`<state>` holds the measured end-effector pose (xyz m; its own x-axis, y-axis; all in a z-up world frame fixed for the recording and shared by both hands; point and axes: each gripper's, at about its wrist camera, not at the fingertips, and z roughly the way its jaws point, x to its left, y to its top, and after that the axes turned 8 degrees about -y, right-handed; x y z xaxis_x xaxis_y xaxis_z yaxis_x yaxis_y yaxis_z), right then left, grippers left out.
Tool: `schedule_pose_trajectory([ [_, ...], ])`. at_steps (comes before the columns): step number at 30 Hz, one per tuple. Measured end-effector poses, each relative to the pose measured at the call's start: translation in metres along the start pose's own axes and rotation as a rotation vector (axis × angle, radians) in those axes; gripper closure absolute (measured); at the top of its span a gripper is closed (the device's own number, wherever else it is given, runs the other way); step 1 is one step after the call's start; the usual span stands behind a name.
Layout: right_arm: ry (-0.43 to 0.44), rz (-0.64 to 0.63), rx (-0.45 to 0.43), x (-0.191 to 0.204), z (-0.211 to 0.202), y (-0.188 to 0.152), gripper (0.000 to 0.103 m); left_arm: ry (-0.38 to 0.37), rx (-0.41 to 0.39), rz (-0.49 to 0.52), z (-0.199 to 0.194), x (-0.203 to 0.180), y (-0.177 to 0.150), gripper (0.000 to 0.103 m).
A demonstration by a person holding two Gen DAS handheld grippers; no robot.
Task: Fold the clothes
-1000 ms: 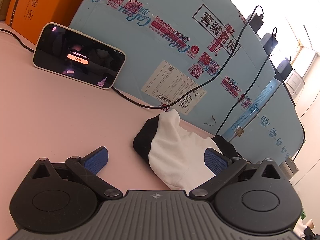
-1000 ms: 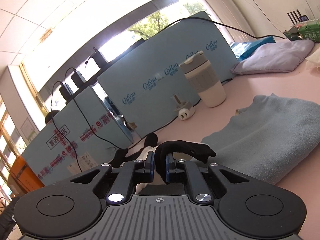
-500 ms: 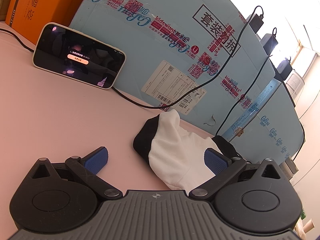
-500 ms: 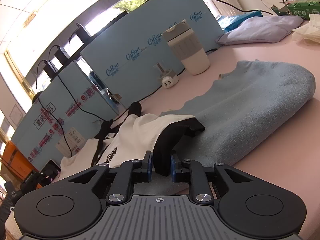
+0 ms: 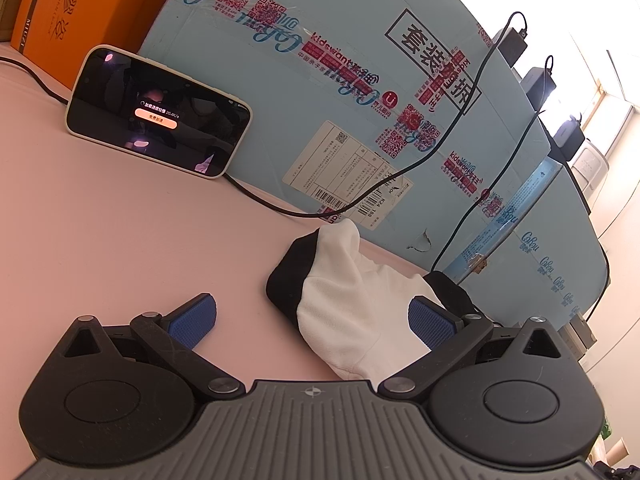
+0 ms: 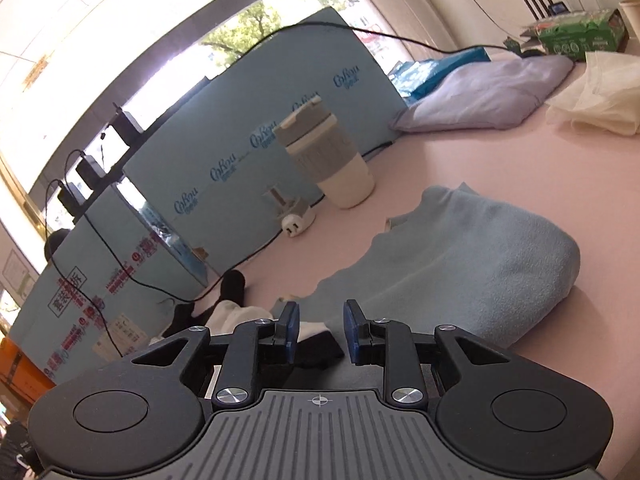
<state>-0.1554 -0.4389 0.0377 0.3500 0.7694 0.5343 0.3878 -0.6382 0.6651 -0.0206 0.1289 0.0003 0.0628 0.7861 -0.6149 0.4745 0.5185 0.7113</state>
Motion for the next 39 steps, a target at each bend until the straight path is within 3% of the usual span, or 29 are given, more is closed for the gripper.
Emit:
schedule_pose_trajectory([
  [8,0.0,0.029,0.06,0.001,0.02,-0.006,0.065,-0.001,0.001,0.0,0.0,0.0,0.0,0.0],
  [14,0.009,-0.005,0.076,0.011,0.023,-0.01,0.065,-0.001,0.001,0.0,0.0,0.0,0.0,0.0],
  [33,-0.026,-0.091,0.048,0.019,0.036,-0.014,0.065,-0.002,0.001,-0.001,0.0,0.001,0.0,0.0],
  [39,-0.045,-0.175,0.024,0.026,0.037,-0.02,0.066,-0.002,0.001,-0.001,0.0,0.001,0.0,0.0],
])
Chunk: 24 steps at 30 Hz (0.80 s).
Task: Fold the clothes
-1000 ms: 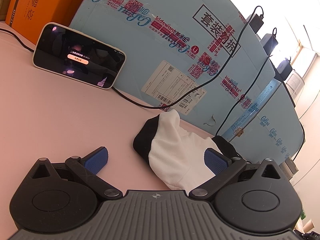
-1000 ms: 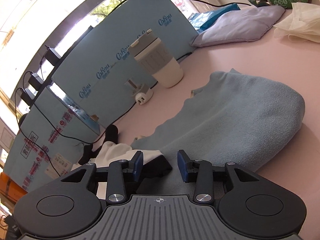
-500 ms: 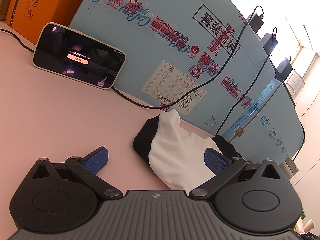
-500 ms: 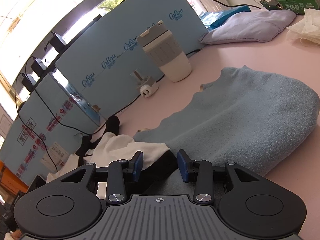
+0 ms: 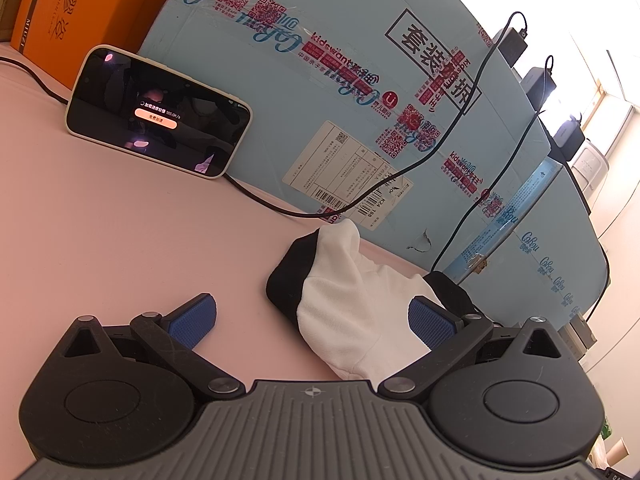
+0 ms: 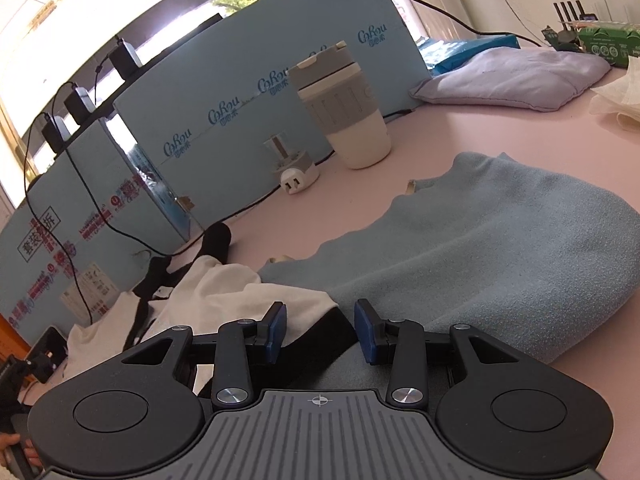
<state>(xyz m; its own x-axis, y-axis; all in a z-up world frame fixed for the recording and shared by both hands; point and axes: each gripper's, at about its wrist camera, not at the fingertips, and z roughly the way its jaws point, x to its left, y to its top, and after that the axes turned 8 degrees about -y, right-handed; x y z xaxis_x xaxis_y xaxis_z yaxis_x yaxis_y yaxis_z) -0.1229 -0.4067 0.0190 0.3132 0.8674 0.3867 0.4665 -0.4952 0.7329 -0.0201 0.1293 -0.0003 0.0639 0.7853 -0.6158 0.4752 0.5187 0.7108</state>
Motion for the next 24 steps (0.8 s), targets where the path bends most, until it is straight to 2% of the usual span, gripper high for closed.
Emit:
schedule_pose_trajectory([
  [3,-0.016,-0.022,-0.008,0.003,-0.001,-0.001,0.067,-0.001,0.0,0.0,0.0,0.0,0.0,0.0],
  [6,-0.037,-0.041,-0.015,0.004,-0.001,-0.002,0.081,-0.001,-0.001,-0.001,0.0,0.0,0.0,0.0],
  [11,-0.02,-0.039,-0.041,0.001,-0.011,0.0,0.09,-0.003,-0.002,-0.004,0.0,0.001,0.0,0.0],
  [18,0.012,-0.021,-0.128,-0.005,-0.045,0.013,0.093,-0.004,-0.002,-0.004,0.0,0.001,0.0,0.0],
  [21,0.005,-0.012,-0.115,-0.008,-0.045,0.009,0.093,-0.004,-0.002,-0.004,0.0,0.001,0.0,0.0],
  [24,-0.038,-0.004,-0.065,-0.012,-0.03,-0.001,0.093,-0.005,-0.002,-0.005,0.0,0.001,0.0,0.0],
])
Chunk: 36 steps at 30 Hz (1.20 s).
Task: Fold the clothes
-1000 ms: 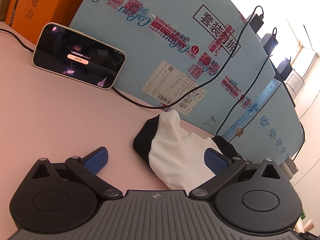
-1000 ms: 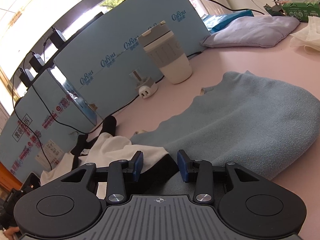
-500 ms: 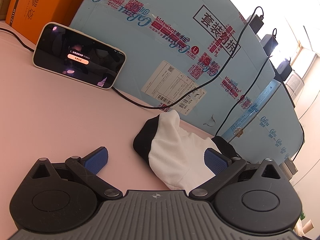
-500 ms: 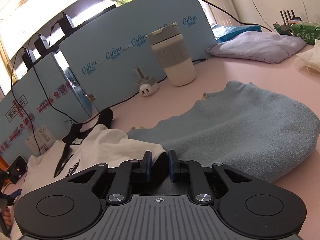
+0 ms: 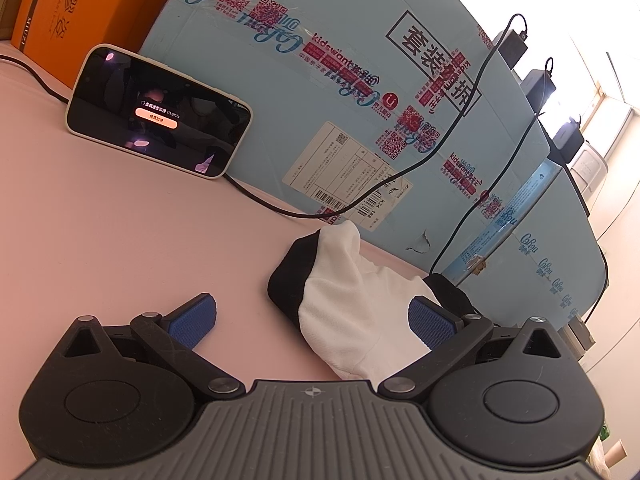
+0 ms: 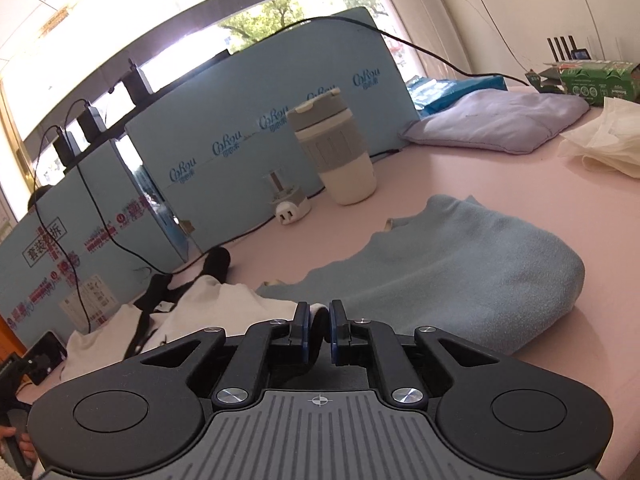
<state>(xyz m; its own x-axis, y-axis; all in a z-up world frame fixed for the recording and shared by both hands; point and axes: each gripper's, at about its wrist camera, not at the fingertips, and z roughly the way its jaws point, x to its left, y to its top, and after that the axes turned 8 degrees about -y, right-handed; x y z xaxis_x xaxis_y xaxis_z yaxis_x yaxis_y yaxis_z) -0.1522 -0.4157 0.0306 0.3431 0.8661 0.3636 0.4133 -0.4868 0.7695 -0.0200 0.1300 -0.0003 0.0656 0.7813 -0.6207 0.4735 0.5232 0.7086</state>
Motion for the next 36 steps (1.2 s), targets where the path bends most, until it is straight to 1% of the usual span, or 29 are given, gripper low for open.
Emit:
schedule_pose_trajectory([
  [2,-0.012,0.019,0.036,-0.004,0.009,-0.006,0.093,0.0,0.0,0.0,0.0,0.0,0.0,0.0],
  [4,-0.008,0.035,0.029,-0.006,0.009,-0.007,0.092,0.0,0.0,0.0,-0.001,0.0,0.0,0.0],
  [7,0.004,0.052,-0.003,-0.006,-0.003,-0.002,0.081,0.0,0.0,0.001,-0.001,0.0,0.0,0.0],
  [9,0.016,0.051,-0.036,-0.006,-0.015,0.002,0.08,0.001,0.001,0.002,-0.001,0.0,0.0,0.0],
  [11,0.06,0.043,-0.045,-0.005,-0.027,0.003,0.08,0.001,0.001,0.001,-0.001,0.0,0.0,0.0],
  [13,0.125,0.02,-0.025,0.0,-0.037,-0.001,0.08,0.001,0.001,0.002,-0.001,0.0,0.0,0.0],
  [15,0.171,-0.029,0.002,0.007,-0.044,-0.01,0.08,0.001,0.001,0.001,-0.001,0.0,0.0,0.0],
  [16,0.176,-0.065,0.013,0.012,-0.047,-0.016,0.08,0.0,0.001,0.001,-0.001,0.0,0.0,0.0],
  [18,0.16,-0.137,0.023,0.022,-0.048,-0.026,0.073,0.0,0.0,0.0,-0.001,0.0,0.0,0.0],
  [20,0.142,-0.19,0.035,0.031,-0.045,-0.034,0.07,-0.001,0.0,0.0,-0.001,0.0,0.0,0.0],
  [22,0.131,-0.232,0.037,0.038,-0.039,-0.036,0.07,-0.002,-0.001,-0.001,-0.001,0.0,0.0,0.0],
  [26,0.092,-0.291,0.014,0.05,-0.027,-0.034,0.07,-0.004,-0.002,-0.003,-0.001,0.001,0.0,0.0],
  [28,0.105,-0.315,0.019,0.054,-0.023,-0.034,0.07,-0.004,-0.002,-0.003,-0.001,0.001,0.0,0.0],
  [30,0.116,-0.337,0.018,0.057,-0.021,-0.037,0.073,-0.004,-0.002,-0.003,-0.001,0.001,0.0,0.0],
  [32,0.119,-0.352,0.007,0.059,-0.022,-0.039,0.092,-0.004,-0.002,-0.003,-0.001,0.001,0.0,0.0],
  [34,0.12,-0.342,0.006,0.055,-0.025,-0.04,0.095,-0.003,-0.002,-0.002,-0.001,0.0,0.0,0.0],
  [35,0.122,-0.335,0.006,0.053,-0.027,-0.04,0.098,-0.003,-0.002,-0.002,-0.001,0.001,0.0,0.0],
  [36,0.124,-0.329,0.005,0.051,-0.029,-0.04,0.098,-0.004,-0.002,-0.003,-0.001,0.001,0.0,0.0],
])
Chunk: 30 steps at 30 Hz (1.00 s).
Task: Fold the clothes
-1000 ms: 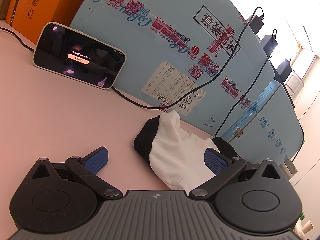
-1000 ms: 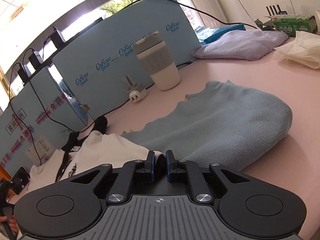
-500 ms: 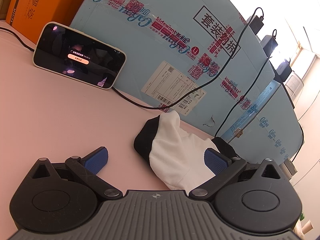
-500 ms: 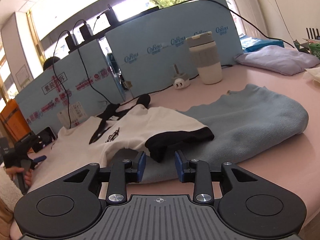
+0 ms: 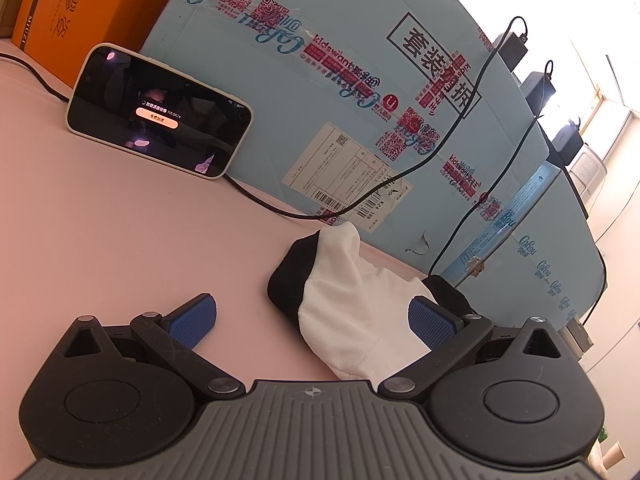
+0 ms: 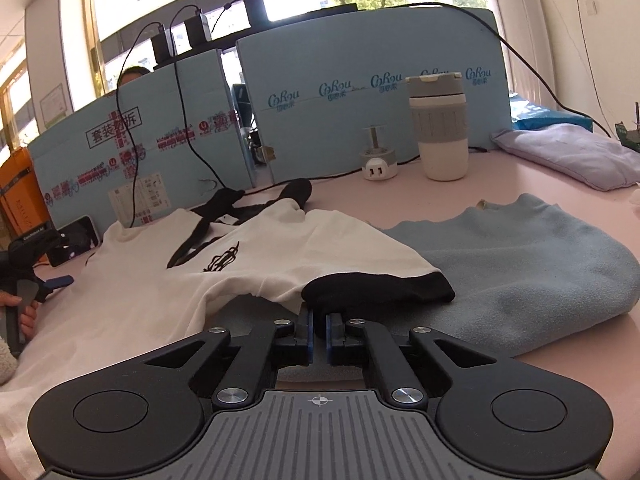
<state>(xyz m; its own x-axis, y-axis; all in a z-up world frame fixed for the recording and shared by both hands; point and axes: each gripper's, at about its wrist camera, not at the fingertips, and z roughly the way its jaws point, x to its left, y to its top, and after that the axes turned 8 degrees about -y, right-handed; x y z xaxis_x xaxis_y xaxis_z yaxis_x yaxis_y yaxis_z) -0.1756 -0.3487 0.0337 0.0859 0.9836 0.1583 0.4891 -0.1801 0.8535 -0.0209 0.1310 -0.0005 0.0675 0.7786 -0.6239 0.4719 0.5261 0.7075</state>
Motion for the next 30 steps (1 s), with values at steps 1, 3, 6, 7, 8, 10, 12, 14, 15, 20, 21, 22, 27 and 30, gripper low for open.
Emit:
schedule_pose_trajectory([
  [1,0.003,0.005,-0.003,-0.002,-0.003,0.0,0.098,0.0,0.0,0.0,0.0,0.0,0.0,0.0],
  [3,0.009,0.017,-0.009,-0.005,-0.01,0.0,0.099,0.0,0.0,0.0,0.0,0.0,0.0,0.0],
  [6,0.01,0.039,-0.015,-0.01,-0.018,0.001,0.099,0.0,0.0,0.0,0.0,0.0,0.0,0.0],
  [7,0.007,0.043,-0.013,-0.011,-0.019,0.001,0.099,-0.001,0.0,0.0,0.0,0.0,0.0,0.0],
  [8,0.006,0.048,-0.007,-0.013,-0.019,0.0,0.099,-0.001,-0.001,0.0,0.0,0.0,0.0,0.0],
  [10,0.009,0.054,0.017,-0.014,-0.013,-0.005,0.099,-0.001,-0.001,0.0,0.0,0.0,0.0,0.0],
  [12,0.015,0.067,0.027,-0.016,-0.011,-0.008,0.097,-0.002,-0.002,-0.002,0.0,0.0,0.0,0.0],
  [14,0.028,0.116,0.025,-0.021,-0.013,-0.008,0.089,-0.008,-0.006,-0.009,-0.001,0.001,0.0,0.0],
  [15,0.031,0.137,0.019,-0.025,-0.016,-0.007,0.086,-0.014,-0.009,-0.016,-0.003,0.002,0.001,0.0],
  [20,-0.011,0.235,-0.084,-0.051,-0.041,-0.002,0.059,-0.101,-0.075,-0.043,-0.019,0.004,0.004,0.0],
  [21,-0.023,0.255,-0.1,-0.058,-0.044,-0.002,0.059,-0.136,-0.096,-0.029,-0.023,0.0,0.004,0.0],
  [22,-0.035,0.275,-0.112,-0.065,-0.045,-0.001,0.059,-0.169,-0.112,-0.009,-0.028,-0.004,0.003,0.0],
  [27,-0.04,0.378,-0.094,-0.094,-0.037,-0.005,0.059,-0.277,0.01,0.078,-0.042,-0.05,-0.018,0.0],
  [30,-0.032,0.403,-0.081,-0.099,-0.028,-0.006,0.059,-0.351,0.138,0.196,-0.044,-0.099,-0.055,0.0],
])
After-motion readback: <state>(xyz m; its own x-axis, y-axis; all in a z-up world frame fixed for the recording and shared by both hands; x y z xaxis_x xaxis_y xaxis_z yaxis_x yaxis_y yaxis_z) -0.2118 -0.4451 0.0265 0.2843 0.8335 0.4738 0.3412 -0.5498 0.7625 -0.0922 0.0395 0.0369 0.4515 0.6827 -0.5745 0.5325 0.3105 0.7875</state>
